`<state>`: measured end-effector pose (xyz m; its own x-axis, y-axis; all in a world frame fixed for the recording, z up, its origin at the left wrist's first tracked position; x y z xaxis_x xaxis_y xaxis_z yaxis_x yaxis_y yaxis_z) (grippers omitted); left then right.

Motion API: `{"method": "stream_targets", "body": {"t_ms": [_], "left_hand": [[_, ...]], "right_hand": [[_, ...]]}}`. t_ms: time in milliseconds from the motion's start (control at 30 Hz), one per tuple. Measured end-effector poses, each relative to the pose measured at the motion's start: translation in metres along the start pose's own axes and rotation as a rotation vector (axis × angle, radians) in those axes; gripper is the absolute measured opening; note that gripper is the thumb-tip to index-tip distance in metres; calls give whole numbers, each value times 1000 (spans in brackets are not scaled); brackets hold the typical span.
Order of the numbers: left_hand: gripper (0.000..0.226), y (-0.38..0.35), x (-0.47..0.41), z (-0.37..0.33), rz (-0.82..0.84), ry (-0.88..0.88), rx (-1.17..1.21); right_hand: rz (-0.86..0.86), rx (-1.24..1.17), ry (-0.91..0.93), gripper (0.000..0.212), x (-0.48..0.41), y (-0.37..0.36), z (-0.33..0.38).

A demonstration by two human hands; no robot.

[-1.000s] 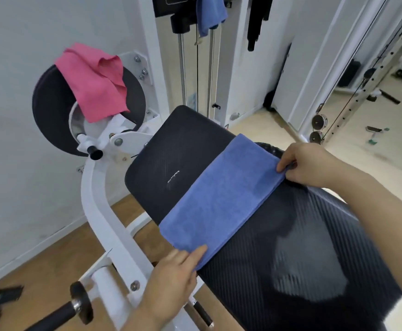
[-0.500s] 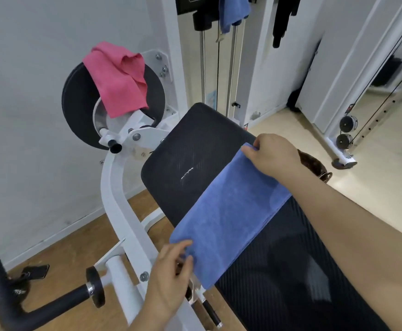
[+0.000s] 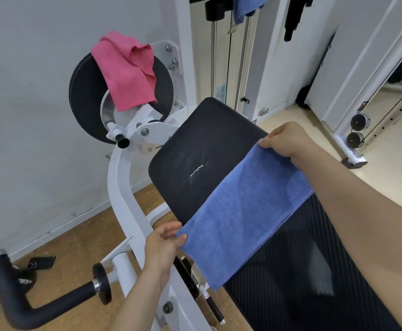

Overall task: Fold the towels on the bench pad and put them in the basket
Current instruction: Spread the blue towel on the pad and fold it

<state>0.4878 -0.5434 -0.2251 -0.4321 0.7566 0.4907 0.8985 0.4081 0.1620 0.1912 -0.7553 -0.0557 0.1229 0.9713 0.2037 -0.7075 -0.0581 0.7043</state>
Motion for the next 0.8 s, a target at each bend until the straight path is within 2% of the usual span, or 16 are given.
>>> {"method": "stream_targets", "body": {"t_ms": [67, 133, 200, 267, 333, 367, 433, 500, 567, 633, 667, 700, 800], "left_hand": [[22, 1, 4, -6, -53, -73, -63], [21, -3, 7, -13, -67, -161, -186], [20, -7, 7, -18, -68, -259, -357], [20, -7, 11, -32, -142, -432, -585], [26, -17, 25, -50, -175, -651, -702], [30, -31, 35, -58, -125, -758, -756], [48, -69, 51, -57, 52, -913, -911], [65, -96, 53, -40, 202, -902, -1056], [69, -103, 47, -26, 249, -824, -1130], [70, -102, 45, -23, 262, -805, -1164], [70, -102, 45, -24, 276, -795, -1167], [71, -101, 44, -25, 282, -785, -1168], [71, -101, 44, -27, 287, -777, -1170]], "right_hand": [[-63, 98, 62, 15, 4, -2, 2], [-215, 277, 192, 13, 16, 3, 13], [-388, 434, 367, 23, 37, 6, 31], [-451, 489, 603, 30, 64, -6, 52], [-369, 607, 819, 36, 91, -42, 55], [-300, 699, 865, 41, 100, -62, 46], [-137, 869, 823, 55, 100, -93, 16], [-54, 939, 761, 61, 93, -101, -3], [-40, 936, 755, 62, 93, -99, -1], [-32, 805, 803, 59, 105, -95, 11], [15, 635, 787, 56, 112, -95, 14], [105, 397, 701, 55, 120, -95, 14], [411, -459, 197, 45, 143, -118, -13]]}}
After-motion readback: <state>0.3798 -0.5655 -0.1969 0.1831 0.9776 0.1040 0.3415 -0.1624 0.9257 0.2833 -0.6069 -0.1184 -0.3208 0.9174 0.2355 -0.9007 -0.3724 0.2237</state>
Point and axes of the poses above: each hand's wrist, its own x-axis away from the middle knuckle, its own y-axis out of the back of the hand, z = x × y, the point moved 10 cm from there along -x, towards the middle knuckle
